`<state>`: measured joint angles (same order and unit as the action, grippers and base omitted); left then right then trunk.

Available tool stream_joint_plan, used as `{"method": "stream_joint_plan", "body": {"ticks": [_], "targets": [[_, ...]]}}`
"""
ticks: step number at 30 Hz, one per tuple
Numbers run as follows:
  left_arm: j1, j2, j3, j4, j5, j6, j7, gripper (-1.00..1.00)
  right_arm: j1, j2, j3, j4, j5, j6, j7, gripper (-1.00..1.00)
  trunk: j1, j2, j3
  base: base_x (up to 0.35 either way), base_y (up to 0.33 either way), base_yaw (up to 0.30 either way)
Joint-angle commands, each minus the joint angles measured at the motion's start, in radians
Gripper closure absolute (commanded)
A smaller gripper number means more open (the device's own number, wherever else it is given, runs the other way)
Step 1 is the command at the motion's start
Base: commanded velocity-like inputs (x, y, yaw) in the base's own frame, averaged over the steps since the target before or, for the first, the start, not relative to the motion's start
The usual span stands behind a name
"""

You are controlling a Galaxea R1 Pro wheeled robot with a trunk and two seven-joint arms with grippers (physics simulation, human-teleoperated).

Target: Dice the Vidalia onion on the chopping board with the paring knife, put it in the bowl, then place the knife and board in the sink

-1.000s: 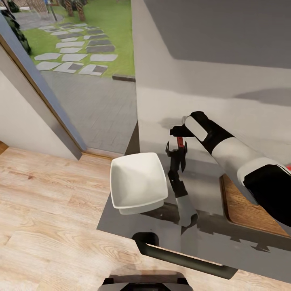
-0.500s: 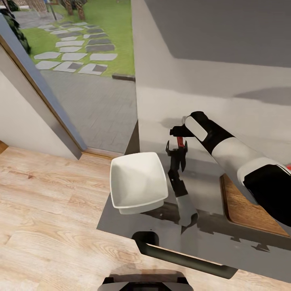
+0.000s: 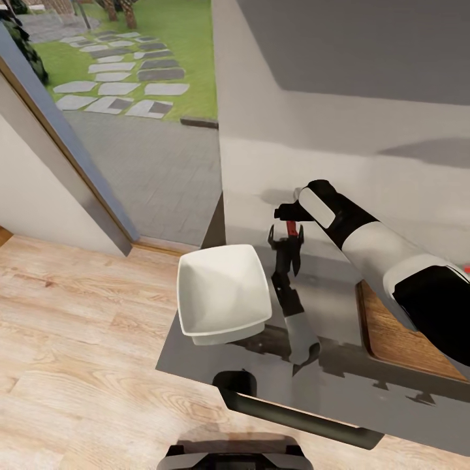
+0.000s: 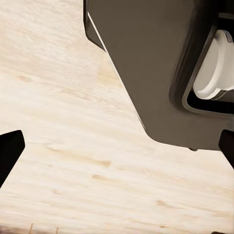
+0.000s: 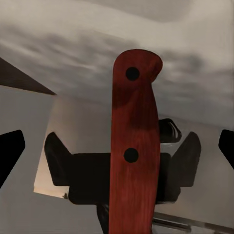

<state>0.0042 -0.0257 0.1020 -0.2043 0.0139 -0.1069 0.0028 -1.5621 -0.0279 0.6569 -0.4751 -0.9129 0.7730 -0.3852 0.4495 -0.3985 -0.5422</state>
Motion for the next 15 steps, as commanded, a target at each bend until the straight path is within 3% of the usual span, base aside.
{"method": "stream_joint_plan", "body": {"ticks": [1, 15], "targets": [[0.0, -0.001, 0.005, -0.001, 0.001, -0.001, 0.0, -1.0, -0.001, -0.001, 0.008, -0.002, -0.011, 0.002, -0.008, -1.0, 0.001, -0.002, -0.002, 0.0, 0.0, 0.0], [0.0, -0.001, 0.005, -0.001, 0.001, -0.001, 0.0, -1.0, -0.001, -0.001, 0.007, -0.002, -0.011, 0.002, -0.009, -1.0, 0.001, -0.002, -0.004, 0.0, 0.0, 0.0]]}}
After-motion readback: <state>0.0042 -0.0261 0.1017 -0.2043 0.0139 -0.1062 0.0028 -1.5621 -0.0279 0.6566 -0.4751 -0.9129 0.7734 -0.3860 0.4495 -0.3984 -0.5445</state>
